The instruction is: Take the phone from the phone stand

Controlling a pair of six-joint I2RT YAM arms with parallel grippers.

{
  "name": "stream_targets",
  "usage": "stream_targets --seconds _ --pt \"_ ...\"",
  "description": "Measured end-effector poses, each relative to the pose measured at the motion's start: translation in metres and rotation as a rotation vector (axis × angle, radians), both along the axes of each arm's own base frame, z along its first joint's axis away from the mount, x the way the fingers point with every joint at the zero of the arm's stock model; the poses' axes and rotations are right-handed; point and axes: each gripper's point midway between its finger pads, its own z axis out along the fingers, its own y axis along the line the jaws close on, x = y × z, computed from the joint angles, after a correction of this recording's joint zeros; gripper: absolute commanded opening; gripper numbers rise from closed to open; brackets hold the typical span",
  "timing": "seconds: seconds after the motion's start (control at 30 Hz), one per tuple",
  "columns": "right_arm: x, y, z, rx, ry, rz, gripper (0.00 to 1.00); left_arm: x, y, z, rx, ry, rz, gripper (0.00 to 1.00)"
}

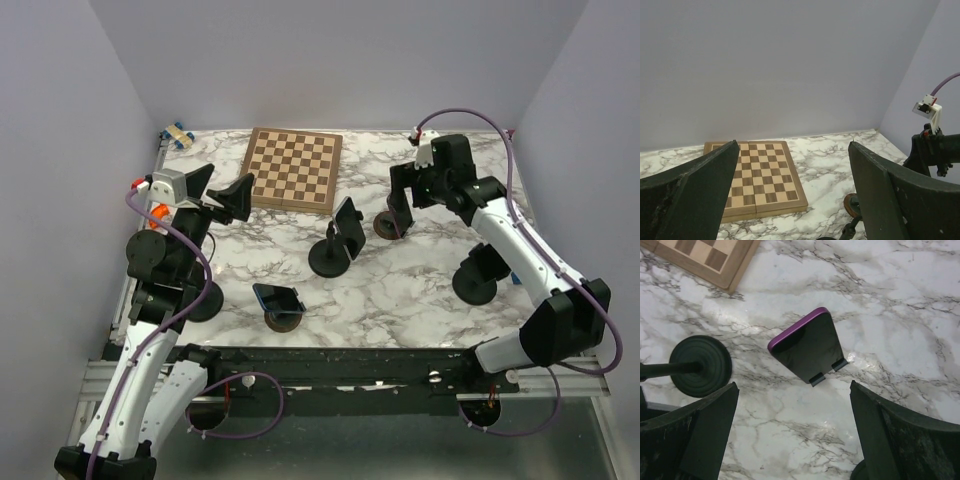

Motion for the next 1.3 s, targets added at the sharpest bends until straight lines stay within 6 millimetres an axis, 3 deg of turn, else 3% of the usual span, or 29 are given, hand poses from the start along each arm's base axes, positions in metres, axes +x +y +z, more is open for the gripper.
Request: stream_targets --seconds 0.17,0.33,0.53,0.73,1.3 --pt "0.012 -0.006 -0.025 -0.083 0.027 0.019 1.0 0.001 -0.001 -0.001 -0.002 0.006 -0.003 0.98" --pt "0.017 0.005 -0.047 -0.096 0.039 0.113 1.0 0.002 -0.002 -0.003 -0.009 0.014 -0.01 0.99" --pt "0.028 0.012 -0.051 -0.059 0.001 0.159 1.0 0.003 -0.004 -0.004 -0.014 0.022 -0.021 0.99" --pt "0.046 -0.003 -0.061 0.002 0.005 0.152 1.0 0.002 -0.006 -0.004 -0.018 0.025 -0.034 0.99" --pt "0.051 0.011 -0.081 0.101 -0.029 0.267 1.0 0.005 -0.013 -0.006 -0.03 0.035 -0.068 0.99"
